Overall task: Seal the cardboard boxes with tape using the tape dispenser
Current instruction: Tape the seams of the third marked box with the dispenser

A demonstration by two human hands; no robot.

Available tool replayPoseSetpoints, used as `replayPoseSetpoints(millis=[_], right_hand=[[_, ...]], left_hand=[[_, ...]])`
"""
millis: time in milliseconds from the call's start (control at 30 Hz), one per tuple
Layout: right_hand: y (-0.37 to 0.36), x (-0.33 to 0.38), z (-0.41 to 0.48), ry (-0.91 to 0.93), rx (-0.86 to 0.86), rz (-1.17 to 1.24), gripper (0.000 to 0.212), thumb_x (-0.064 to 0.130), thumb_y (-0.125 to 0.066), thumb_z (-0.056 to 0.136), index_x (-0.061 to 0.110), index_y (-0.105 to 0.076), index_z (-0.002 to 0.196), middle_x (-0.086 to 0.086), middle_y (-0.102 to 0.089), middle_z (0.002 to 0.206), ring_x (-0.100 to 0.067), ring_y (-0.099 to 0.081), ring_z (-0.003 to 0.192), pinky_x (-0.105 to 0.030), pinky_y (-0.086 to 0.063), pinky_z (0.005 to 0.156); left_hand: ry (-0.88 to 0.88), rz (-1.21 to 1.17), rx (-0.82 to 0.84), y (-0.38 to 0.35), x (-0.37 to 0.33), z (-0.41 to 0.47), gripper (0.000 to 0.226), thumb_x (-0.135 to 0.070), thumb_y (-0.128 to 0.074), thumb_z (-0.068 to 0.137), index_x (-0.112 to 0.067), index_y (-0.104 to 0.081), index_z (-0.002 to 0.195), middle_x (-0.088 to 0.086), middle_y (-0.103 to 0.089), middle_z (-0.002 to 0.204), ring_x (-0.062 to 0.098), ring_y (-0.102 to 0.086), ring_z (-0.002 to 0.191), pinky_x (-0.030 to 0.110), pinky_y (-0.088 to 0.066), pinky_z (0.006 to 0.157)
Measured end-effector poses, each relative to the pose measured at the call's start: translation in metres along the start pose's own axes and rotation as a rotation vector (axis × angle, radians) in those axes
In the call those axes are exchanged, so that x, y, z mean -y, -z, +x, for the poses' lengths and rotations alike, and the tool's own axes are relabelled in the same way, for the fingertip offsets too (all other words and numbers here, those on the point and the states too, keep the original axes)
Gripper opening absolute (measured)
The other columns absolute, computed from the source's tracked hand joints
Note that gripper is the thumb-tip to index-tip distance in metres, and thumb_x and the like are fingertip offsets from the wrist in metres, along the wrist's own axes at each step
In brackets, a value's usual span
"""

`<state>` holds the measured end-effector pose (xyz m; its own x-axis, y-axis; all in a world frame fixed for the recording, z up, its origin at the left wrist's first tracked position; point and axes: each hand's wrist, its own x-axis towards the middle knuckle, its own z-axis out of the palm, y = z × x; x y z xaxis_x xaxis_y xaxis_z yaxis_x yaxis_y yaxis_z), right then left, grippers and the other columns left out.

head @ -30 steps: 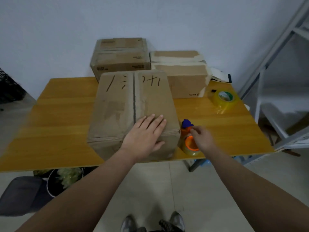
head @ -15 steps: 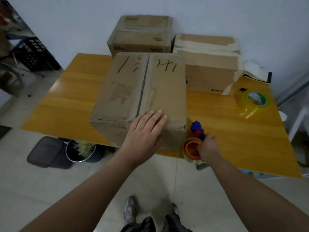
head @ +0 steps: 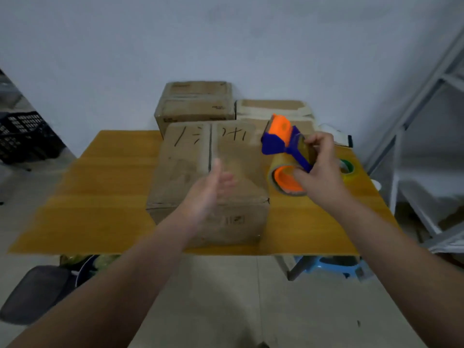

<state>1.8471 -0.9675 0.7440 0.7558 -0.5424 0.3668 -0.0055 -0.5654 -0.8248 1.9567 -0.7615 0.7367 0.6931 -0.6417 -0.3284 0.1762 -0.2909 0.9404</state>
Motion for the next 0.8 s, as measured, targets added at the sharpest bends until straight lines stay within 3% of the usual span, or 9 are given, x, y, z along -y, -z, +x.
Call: replayPoseSetpoints(millis=[100, 167, 233, 333, 400, 500, 600, 700, 800], right_hand=[[-0.02, 0.03, -0.014, 0.045, 0.115, 0.099, 0.075, -0.008, -0.065, 0.075, 0.038, -0.033, 0.125, -0.003, -0.036, 0.13, -0.008, -0.042, 0.122, -0.015, -0.045, 0.088], [-0.036, 0.043, -0.022, 0.079, 0.152, 0.093, 0.088, -0.006, -0.067, 0.075, 0.052, -0.029, 0.129, 0.006, -0.031, 0.128, 0.006, -0.037, 0.122, -0.01, -0.044, 0.087], [-0.051, 0.051, -0.027, 0.125, 0.19, 0.021, 0.096, -0.005, -0.067, 0.076, 0.06, -0.025, 0.132, 0.012, -0.03, 0.118, 0.016, -0.036, 0.111, -0.009, -0.046, 0.078], [-0.075, 0.06, -0.035, 0.17, 0.258, -0.009, 0.101, -0.007, -0.064, 0.075, 0.062, -0.023, 0.135, 0.014, -0.029, 0.109, 0.002, -0.044, 0.094, -0.016, -0.047, 0.065], [-0.089, 0.065, -0.041, 0.219, 0.297, -0.1, 0.099, -0.002, -0.066, 0.075, 0.062, -0.02, 0.137, 0.016, -0.025, 0.107, -0.003, -0.042, 0.096, -0.015, -0.045, 0.069], [-0.106, 0.073, -0.051, 0.314, 0.33, -0.378, 0.091, 0.031, -0.071, 0.076, 0.058, -0.013, 0.141, 0.017, -0.022, 0.117, -0.008, -0.038, 0.109, -0.022, -0.042, 0.08], [-0.131, 0.086, -0.057, 0.401, 0.326, -0.608, 0.087, 0.063, -0.058, 0.076, 0.049, -0.008, 0.146, 0.003, -0.036, 0.123, -0.01, -0.039, 0.105, -0.024, -0.034, 0.079], [-0.145, 0.087, -0.06, 0.416, 0.349, -0.769, 0.084, 0.064, -0.054, 0.08, 0.045, -0.009, 0.148, -0.001, -0.047, 0.115, -0.015, -0.044, 0.099, -0.025, -0.03, 0.078], [-0.126, 0.073, -0.065, 0.315, 0.39, -0.955, 0.082, 0.068, -0.046, 0.082, 0.047, -0.001, 0.147, 0.0, -0.046, 0.118, -0.014, -0.043, 0.099, -0.025, -0.03, 0.075]], left_hand=[[0.064, -0.245, 0.072, 0.019, -0.025, -0.009, 0.087, -0.081, -0.02, 0.076, -0.014, -0.057, 0.118, 0.003, -0.069, 0.11, 0.017, -0.064, 0.102, 0.037, -0.047, 0.094], [0.065, -0.183, 0.08, 0.036, -0.034, -0.017, 0.093, -0.086, -0.029, 0.063, -0.013, -0.061, 0.111, 0.002, -0.072, 0.101, 0.017, -0.068, 0.094, 0.034, -0.053, 0.083], [0.015, -0.085, 0.079, 0.056, -0.033, -0.025, 0.08, -0.082, -0.04, 0.067, -0.015, -0.065, 0.104, 0.001, -0.073, 0.094, 0.015, -0.07, 0.084, 0.029, -0.053, 0.072], [-0.098, 0.002, 0.018, 0.084, -0.023, -0.033, 0.038, -0.05, -0.055, 0.089, -0.015, -0.068, 0.091, -0.001, -0.071, 0.078, 0.013, -0.062, 0.068, 0.025, -0.048, 0.061], [-0.166, 0.077, -0.039, 0.1, -0.018, -0.038, 0.021, -0.028, -0.056, 0.093, -0.015, -0.066, 0.08, -0.005, -0.065, 0.064, 0.008, -0.055, 0.062, 0.022, -0.046, 0.056], [-0.261, 0.294, -0.138, 0.122, -0.013, -0.042, 0.021, -0.015, -0.058, 0.09, -0.015, -0.064, 0.071, -0.008, -0.061, 0.055, -0.003, -0.052, 0.049, 0.012, -0.043, 0.048], [-0.28, 0.406, -0.18, 0.139, -0.004, -0.045, 0.019, -0.011, -0.059, 0.088, -0.014, -0.063, 0.07, -0.004, -0.06, 0.062, -0.006, -0.052, 0.047, 0.009, -0.039, 0.044], [-0.218, 0.407, -0.196, 0.167, 0.012, -0.051, 0.019, -0.017, -0.06, 0.09, -0.011, -0.063, 0.072, 0.002, -0.061, 0.067, 0.005, -0.052, 0.057, 0.018, -0.04, 0.054], [-0.16, 0.333, -0.323, 0.21, 0.036, -0.057, 0.028, -0.021, -0.059, 0.092, -0.007, -0.062, 0.069, 0.009, -0.053, 0.068, 0.017, -0.043, 0.062, 0.026, -0.033, 0.057]])
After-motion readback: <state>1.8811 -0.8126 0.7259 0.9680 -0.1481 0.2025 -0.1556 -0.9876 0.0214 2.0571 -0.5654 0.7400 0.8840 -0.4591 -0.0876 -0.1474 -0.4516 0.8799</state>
